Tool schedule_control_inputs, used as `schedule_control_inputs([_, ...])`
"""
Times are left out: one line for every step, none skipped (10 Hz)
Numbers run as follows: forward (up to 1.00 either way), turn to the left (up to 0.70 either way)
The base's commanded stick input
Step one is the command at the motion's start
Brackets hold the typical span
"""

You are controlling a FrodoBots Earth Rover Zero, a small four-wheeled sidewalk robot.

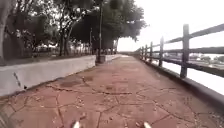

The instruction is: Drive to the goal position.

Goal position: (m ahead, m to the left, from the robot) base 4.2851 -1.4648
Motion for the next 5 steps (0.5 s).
schedule_control_inputs([0.5,0.0])
schedule_control_inputs([0.5,0.0])
schedule_control_inputs([0.5,0.0])
schedule_control_inputs([0.5,0.0])
schedule_control_inputs([0.5,0.0])
